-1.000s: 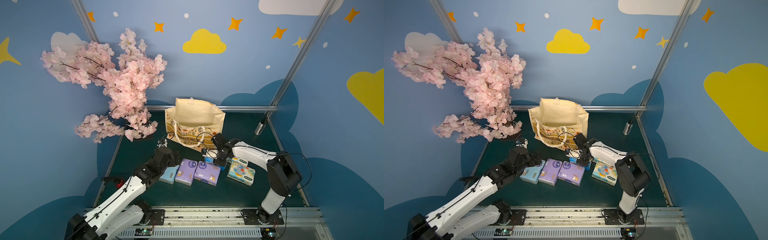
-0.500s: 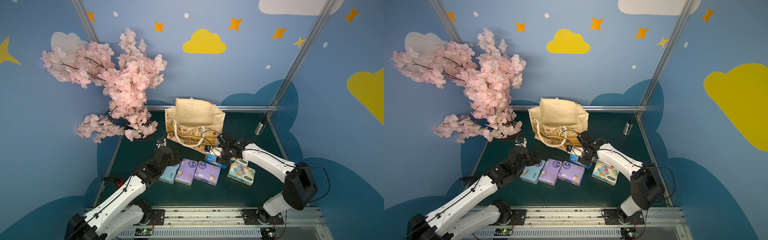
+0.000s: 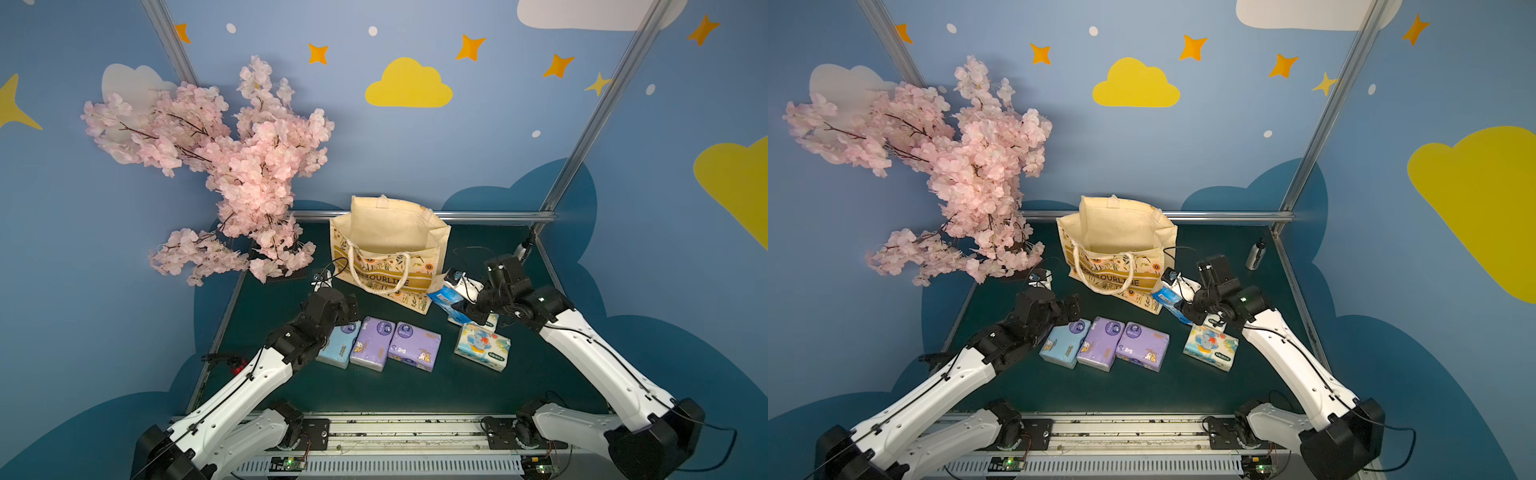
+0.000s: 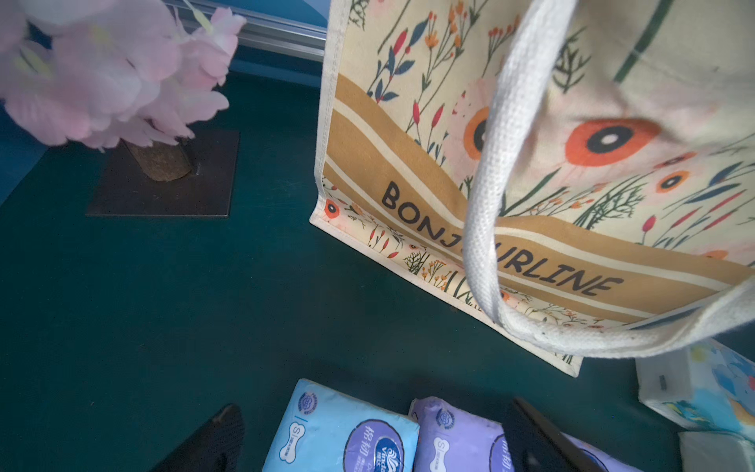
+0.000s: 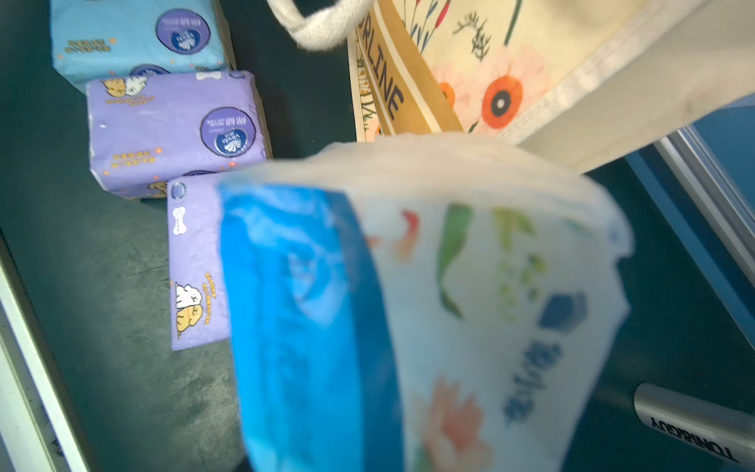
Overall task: Put tissues into the canvas bag
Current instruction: Pick up the pack of facial tissues from the center of the board, then place the pack of facial tissues in the canvas bag.
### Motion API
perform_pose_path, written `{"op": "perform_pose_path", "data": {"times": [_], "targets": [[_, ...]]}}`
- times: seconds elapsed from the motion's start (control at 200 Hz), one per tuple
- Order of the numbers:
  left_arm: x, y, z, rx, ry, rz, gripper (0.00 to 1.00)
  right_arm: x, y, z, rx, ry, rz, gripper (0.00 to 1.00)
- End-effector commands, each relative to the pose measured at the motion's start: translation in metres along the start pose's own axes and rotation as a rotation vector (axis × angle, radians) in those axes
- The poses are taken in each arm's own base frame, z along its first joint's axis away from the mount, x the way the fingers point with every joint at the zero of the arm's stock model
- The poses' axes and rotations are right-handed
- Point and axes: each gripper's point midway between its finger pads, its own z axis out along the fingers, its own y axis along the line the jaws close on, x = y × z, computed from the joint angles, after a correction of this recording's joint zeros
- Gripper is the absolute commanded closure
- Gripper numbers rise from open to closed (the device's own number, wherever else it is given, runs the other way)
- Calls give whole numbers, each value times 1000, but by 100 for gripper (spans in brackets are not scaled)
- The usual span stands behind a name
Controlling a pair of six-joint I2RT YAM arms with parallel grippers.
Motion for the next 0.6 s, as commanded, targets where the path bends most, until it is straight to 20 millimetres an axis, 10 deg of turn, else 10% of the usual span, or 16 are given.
{"op": "perform_pose_path", "data": {"times": [0.0, 0.596], "targets": [[-11, -2, -1, 0, -26, 5, 0, -19, 1, -16, -23, -99, 29, 63], [-26, -11, -5, 37, -46, -1, 1, -136, -39, -86, -57, -534, 56, 64]]}}
